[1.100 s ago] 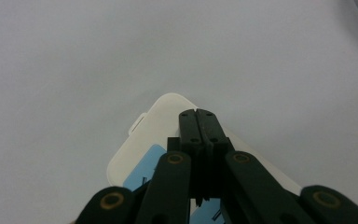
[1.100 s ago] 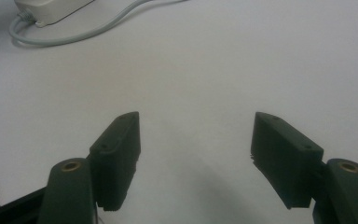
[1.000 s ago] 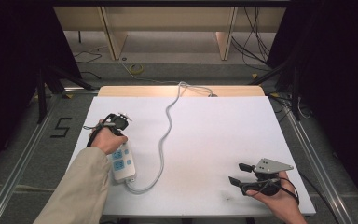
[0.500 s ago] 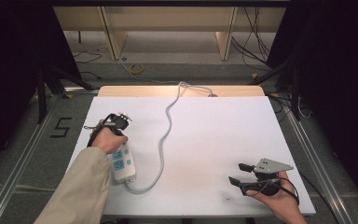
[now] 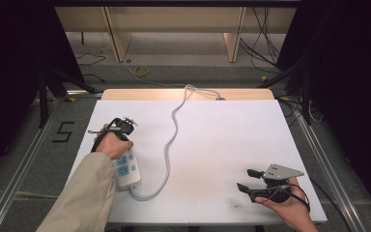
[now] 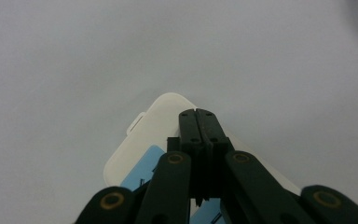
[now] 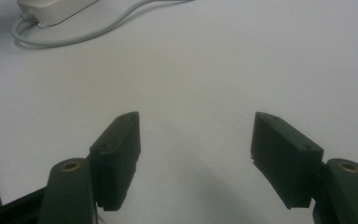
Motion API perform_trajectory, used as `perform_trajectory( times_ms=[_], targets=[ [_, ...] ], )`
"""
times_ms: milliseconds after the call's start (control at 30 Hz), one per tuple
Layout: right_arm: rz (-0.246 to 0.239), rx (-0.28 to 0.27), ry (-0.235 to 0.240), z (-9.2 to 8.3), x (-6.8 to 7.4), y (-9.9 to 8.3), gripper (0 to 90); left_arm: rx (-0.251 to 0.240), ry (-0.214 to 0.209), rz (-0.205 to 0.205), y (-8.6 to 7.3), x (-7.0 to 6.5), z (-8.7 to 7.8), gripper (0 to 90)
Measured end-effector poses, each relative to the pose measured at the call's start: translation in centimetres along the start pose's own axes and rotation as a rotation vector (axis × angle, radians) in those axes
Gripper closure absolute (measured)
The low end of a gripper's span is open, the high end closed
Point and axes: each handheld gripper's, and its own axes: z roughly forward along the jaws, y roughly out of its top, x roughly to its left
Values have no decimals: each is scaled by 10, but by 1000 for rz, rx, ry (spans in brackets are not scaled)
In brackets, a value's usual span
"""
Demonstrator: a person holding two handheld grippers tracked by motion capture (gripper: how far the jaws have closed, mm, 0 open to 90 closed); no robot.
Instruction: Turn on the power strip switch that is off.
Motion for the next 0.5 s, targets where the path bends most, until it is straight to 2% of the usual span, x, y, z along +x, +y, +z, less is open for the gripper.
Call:
perform_trajectory(
  times_ms=[267,300,400,500],
  targets=[
    [-3,3,3,0,1,0,339,-1,3,-8,0,-1,1,900],
    [-3,2,3,0,1,0,339,-7,0,-21,0,-1,1,900],
    [-4,3,4,0,0,0,339,-6,-7,-27,0,1,1,900],
    [-5,2,4,0,0,0,339,-3,6,-7,1,-1,1,900]
  ],
)
